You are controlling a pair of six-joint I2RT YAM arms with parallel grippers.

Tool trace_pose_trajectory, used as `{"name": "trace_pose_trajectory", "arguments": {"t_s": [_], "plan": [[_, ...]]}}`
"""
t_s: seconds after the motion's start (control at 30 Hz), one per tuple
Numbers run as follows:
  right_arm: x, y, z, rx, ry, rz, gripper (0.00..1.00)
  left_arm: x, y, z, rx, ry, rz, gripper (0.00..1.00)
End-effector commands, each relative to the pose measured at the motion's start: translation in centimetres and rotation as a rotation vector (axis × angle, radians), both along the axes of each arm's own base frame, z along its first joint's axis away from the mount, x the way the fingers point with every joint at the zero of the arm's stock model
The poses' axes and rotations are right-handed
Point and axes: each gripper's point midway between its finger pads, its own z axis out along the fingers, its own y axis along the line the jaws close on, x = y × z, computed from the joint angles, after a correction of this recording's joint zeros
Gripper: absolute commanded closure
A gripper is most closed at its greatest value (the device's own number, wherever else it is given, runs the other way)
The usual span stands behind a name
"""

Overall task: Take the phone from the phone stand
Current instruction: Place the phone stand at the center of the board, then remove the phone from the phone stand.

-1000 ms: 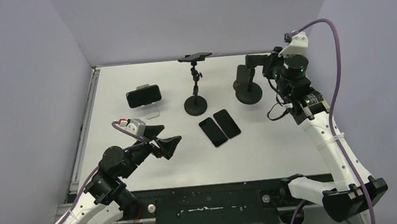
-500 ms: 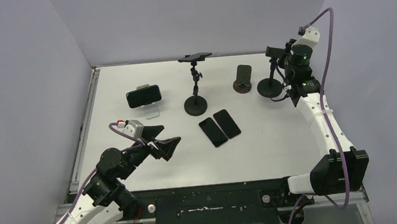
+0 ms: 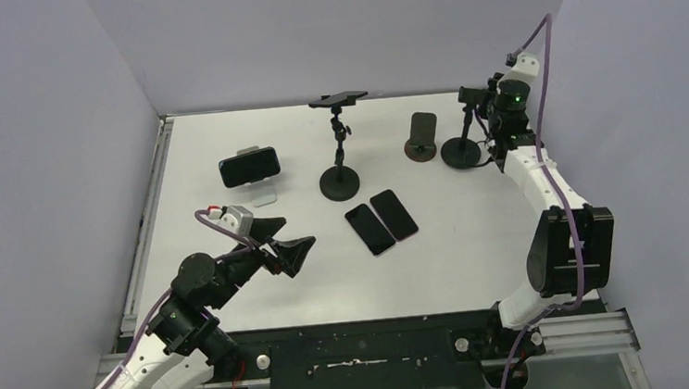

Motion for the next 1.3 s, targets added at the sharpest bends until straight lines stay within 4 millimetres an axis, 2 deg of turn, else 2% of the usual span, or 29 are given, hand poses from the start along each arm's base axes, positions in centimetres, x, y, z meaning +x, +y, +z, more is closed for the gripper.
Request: {"name": "trace_pose_trajectory", "arguments": {"t_s": [0.0, 0.1, 0.3, 0.43, 0.47, 0.57, 0.63, 0.7, 0.73, 0.8, 0.87, 0.97, 1.03, 1.13, 1.27], "plan": [[1.8, -0.1, 8.7, -0.013, -0.31, 0.02, 1.0, 0.3, 0.0, 0.9, -0.014, -0.025, 0.005, 0.14], [2.1, 0.2, 6.8, -0.004, -0.295, 0.038, 1.0, 0.4, 0.0, 0.7, -0.007, -0.022, 0.008, 0.14], [0.9, 0.9, 4.8, 0.011, -0.265, 0.073, 0.99, 0.7, 0.3, 0.8, -0.01, -0.024, 0.036, 0.14], [-0.4, 1.0, 4.3, 0.01, -0.233, 0.073, 0.54, 0.8, 0.4, 0.9, -0.015, -0.026, 0.04, 0.14], [-0.8, 0.8, 4.3, 0.011, -0.231, 0.062, 0.46, 0.8, 0.4, 0.9, -0.015, -0.024, 0.041, 0.14], [-2.1, 0.5, 5.4, 0.028, -0.246, 0.037, 0.28, 0.9, 0.7, 1.0, -0.024, -0.023, 0.057, 0.12], [-2.9, 0.5, 7.1, 0.05, -0.27, 0.018, 0.18, 1.3, 1.2, 0.9, -0.026, -0.017, 0.092, 0.11], [-4.0, 1.2, 9.5, 0.094, -0.31, 0.016, 0.13, 2.2, 2.4, 0.8, -0.037, 0.001, 0.176, 0.11], [-4.7, 2.0, 10.8, 0.111, -0.332, 0.023, 0.13, 3.0, 3.4, 0.7, -0.045, 0.015, 0.252, 0.1], [-6.3, 5.0, 13.0, 0.146, -0.365, 0.076, 0.13, 4.1, 4.9, -0.1, -0.023, 0.062, 0.357, 0.1], [-8.3, 8.6, 14.2, 0.18, -0.394, 0.157, 0.13, 5.3, 5.9, -0.4, 0.0, 0.108, 0.446, 0.09], [-11.5, 13.5, 14.0, 0.255, -0.416, 0.312, 0.16, 7.2, 6.4, -1.1, 0.035, 0.197, 0.528, 0.09], [-13.8, 16.3, 13.2, 0.294, -0.424, 0.429, 0.16, 8.4, 6.2, -1.9, 0.018, 0.273, 0.534, 0.09], [-15.9, 19.6, 9.7, 0.351, -0.345, 0.565, 0.16, 10.0, 5.4, -2.9, -0.071, 0.375, 0.47, 0.1], [-18.4, 23.0, 4.4, 0.442, -0.176, 0.721, 0.16, 11.6, 5.0, -2.1, -0.16, 0.378, 0.448, 0.12]]}}
